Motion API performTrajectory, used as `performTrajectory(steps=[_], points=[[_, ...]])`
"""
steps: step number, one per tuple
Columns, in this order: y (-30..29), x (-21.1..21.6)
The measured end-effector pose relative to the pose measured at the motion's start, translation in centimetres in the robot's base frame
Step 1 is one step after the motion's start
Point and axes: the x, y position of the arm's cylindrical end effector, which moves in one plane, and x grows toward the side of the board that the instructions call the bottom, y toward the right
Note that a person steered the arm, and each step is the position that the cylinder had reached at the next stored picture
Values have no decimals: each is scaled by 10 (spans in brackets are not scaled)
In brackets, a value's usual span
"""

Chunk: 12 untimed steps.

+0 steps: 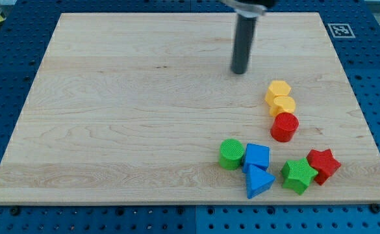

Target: Move the arm to the bottom right of the board

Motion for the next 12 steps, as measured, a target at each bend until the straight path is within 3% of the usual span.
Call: performTrajectory(steps=[1,2,5,6,12], points=[[68,1],[114,34],[136,180],[113,206],[123,244]])
